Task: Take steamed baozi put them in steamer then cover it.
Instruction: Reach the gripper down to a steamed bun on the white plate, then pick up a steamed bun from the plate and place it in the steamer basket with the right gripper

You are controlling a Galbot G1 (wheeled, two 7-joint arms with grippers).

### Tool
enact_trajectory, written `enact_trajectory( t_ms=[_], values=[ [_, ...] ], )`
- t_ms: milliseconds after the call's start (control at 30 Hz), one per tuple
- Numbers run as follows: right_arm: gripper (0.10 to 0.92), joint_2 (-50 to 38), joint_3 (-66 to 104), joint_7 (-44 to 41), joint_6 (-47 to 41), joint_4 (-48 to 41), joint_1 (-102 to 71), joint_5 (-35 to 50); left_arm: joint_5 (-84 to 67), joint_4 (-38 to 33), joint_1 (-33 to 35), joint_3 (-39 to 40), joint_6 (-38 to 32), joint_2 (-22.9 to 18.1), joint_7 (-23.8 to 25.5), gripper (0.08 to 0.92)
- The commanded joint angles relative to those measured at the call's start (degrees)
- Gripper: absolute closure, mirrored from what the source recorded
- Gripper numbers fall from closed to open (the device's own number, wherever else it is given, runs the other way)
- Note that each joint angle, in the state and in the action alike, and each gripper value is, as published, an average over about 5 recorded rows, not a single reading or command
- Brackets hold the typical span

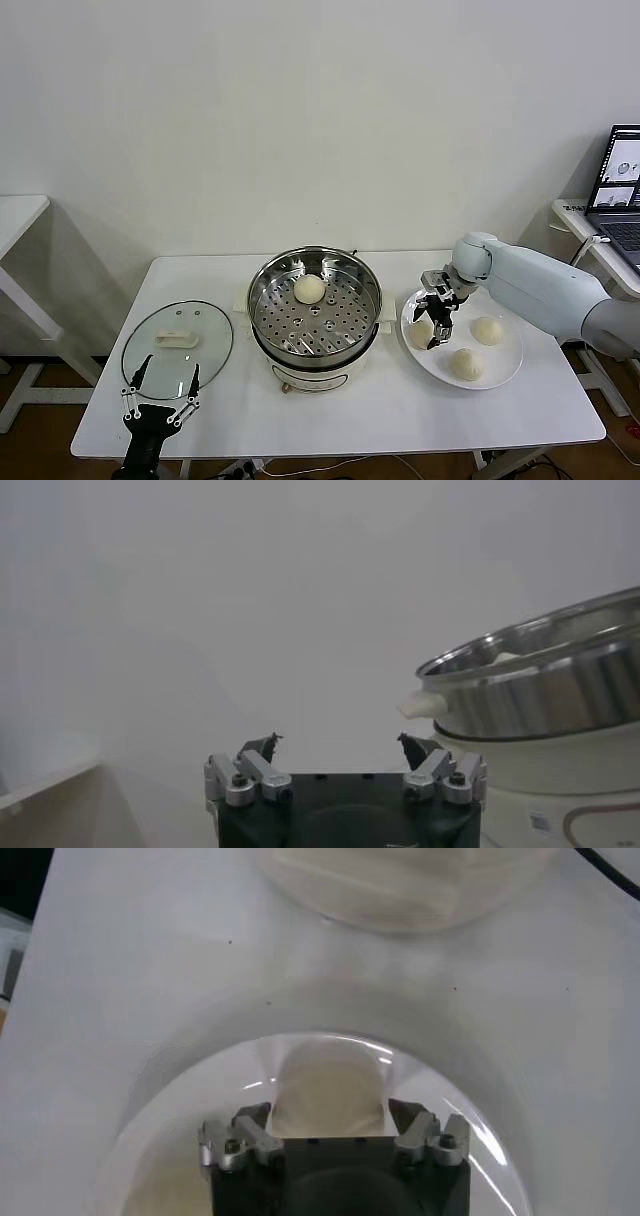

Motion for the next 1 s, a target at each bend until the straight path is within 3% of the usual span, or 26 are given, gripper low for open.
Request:
enact_trajectory(
  t_ms=[33, 367, 633, 1000],
  values=[
    [0.287, -0.3, 0.0, 1.5, -0.1, 0.5, -0.1, -0.5, -0.1, -0.1, -0.1, -0.1, 0.1, 0.0, 0.0, 0.177],
    [0.373, -2.4, -1.3, -5.4, 0.3, 7.4, 12.6, 0.0, -0.3, -0.8, -0.8, 0.4, 0.4, 0.1, -0.1, 0.177],
    [0.388, 4.7, -6.9, -16.3, 0.3, 11.3, 31.6, 6.8, -0.3, -1.5, -1.0, 1.1, 0.5, 0.3, -0.1, 0.177],
    [0.389, 16.6, -12.5, -12.6, -5.2, 18.2, 35.6, 19.2, -0.3, -1.9, -1.1, 1.3, 0.5, 0.4, -0.2, 0.177]
  ],
)
